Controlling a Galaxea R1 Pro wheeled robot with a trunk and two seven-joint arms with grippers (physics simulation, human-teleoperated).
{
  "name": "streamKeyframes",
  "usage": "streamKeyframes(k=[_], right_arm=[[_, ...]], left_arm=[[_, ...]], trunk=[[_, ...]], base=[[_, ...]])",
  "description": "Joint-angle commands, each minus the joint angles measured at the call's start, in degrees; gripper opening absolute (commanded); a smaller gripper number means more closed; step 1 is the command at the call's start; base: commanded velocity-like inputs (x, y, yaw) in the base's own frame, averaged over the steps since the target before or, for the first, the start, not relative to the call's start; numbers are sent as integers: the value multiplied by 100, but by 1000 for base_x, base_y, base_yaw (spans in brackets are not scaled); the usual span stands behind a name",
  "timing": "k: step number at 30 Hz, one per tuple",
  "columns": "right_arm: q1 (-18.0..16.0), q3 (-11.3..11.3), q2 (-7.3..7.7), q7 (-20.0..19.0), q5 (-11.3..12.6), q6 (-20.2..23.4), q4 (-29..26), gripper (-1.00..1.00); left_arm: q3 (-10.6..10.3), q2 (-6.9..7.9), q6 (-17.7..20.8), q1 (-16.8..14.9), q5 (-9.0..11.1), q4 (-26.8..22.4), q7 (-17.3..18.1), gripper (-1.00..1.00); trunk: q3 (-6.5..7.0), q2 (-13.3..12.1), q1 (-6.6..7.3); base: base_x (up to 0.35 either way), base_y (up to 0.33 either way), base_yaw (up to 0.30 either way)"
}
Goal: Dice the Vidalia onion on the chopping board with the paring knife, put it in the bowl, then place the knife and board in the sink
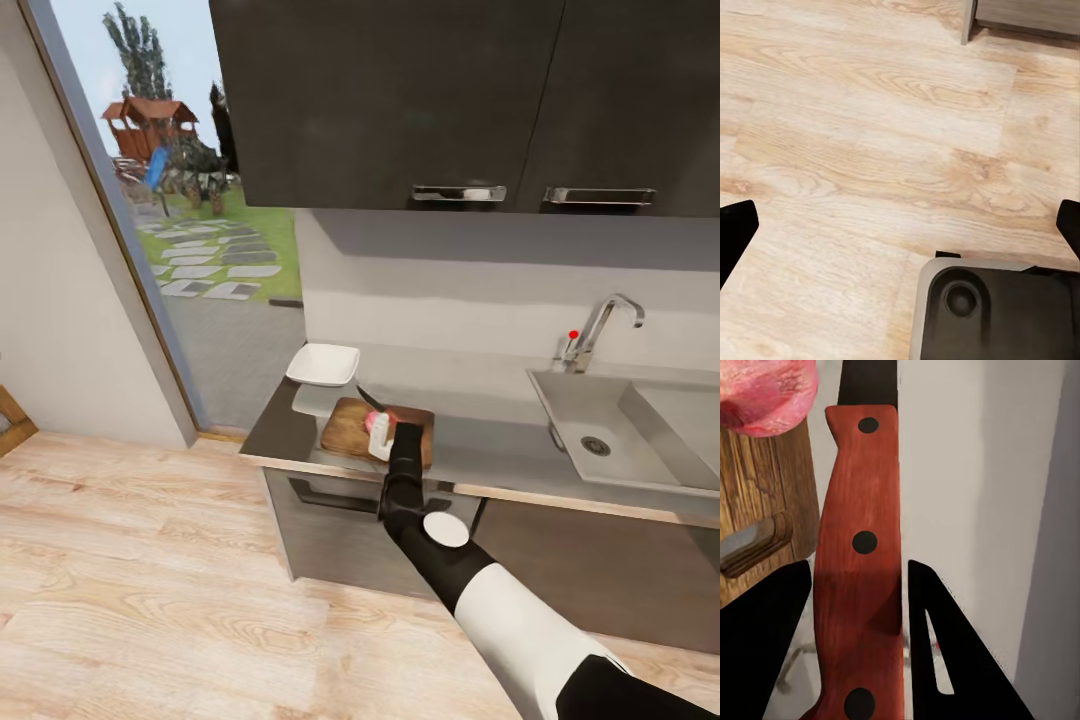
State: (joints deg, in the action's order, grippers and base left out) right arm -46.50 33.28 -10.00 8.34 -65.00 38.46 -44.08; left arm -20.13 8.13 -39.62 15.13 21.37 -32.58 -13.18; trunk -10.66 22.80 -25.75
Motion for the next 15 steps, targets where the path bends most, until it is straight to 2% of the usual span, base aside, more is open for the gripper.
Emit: streamKeyframes(k=[1, 6, 14, 15], right_arm=[[-8, 33, 0, 17, 57, 39, 31, -100], [-8, 52, 0, 18, 223, 39, 89, -100], [-8, 56, 0, 27, 259, 39, 216, -100], [-8, 756, 0, 28, 277, 52, 742, -100]], left_arm=[[-49, 11, -10, -1, 25, -12, -55, 100], [-51, 12, -10, -1, 25, -12, -54, 100], [-49, 7, -3, -1, 25, -12, -53, 100], [-49, 5, -2, -1, 25, -3, -54, 100]], trunk=[[-10, 12, -4], [-10, 12, -4], [-10, 12, -4], [-10, 12, -4]], base=[[0, 6, 0], [0, 2, 0], [74, 0, 0], [0, 0, 0]])
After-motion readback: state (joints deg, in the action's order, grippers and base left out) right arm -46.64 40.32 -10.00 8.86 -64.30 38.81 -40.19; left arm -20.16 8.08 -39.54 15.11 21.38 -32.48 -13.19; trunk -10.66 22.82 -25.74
